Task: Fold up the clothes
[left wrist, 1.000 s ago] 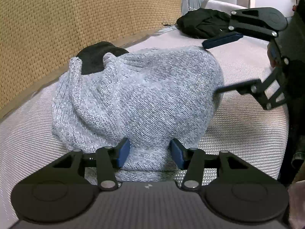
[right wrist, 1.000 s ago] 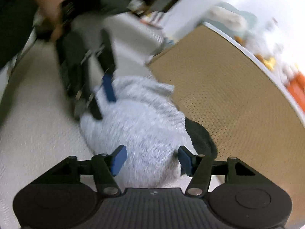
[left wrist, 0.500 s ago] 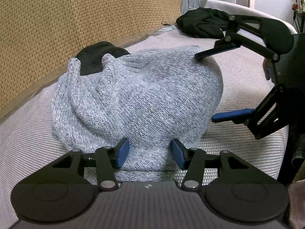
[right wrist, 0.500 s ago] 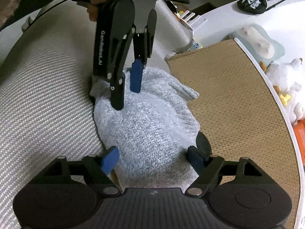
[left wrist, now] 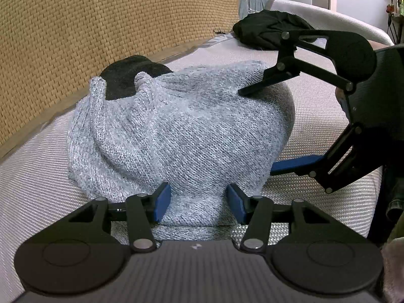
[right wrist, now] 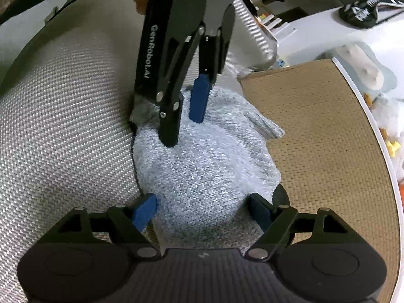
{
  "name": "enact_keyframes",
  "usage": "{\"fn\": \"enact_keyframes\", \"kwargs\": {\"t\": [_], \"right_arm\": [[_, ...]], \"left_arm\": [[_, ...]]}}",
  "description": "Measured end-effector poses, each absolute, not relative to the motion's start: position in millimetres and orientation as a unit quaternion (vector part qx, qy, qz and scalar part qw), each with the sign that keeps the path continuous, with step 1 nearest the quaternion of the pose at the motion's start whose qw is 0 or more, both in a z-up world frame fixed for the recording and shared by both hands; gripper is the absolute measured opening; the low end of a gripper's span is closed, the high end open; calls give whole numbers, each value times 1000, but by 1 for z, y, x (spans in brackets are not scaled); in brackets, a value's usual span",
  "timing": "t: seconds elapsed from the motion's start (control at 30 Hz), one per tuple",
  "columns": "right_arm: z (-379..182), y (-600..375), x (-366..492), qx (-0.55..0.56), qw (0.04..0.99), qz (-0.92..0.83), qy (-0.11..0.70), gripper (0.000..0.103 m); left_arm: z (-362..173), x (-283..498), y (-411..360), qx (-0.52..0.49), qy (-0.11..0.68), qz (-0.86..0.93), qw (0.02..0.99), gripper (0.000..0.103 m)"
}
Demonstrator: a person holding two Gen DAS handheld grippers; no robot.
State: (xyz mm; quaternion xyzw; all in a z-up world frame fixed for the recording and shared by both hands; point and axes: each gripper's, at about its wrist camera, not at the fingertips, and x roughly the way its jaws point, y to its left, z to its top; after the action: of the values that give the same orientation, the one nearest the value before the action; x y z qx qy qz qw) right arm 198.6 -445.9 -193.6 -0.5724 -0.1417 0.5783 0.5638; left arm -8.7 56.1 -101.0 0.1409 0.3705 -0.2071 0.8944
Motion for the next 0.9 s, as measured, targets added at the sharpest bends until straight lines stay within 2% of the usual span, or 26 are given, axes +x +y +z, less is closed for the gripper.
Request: {"fn": "enact_keyframes", "kwargs": {"t": [0.5,0.9], "right_arm": [[-205,-434,205,-587,550,576,-146,91],[-209,-421,209,-589,548,576,-144,93]], "left_arm": [[-98,-7,55,141,369,-208,895,55],[-98,-5,51,143,366,-206,896,55]]}}
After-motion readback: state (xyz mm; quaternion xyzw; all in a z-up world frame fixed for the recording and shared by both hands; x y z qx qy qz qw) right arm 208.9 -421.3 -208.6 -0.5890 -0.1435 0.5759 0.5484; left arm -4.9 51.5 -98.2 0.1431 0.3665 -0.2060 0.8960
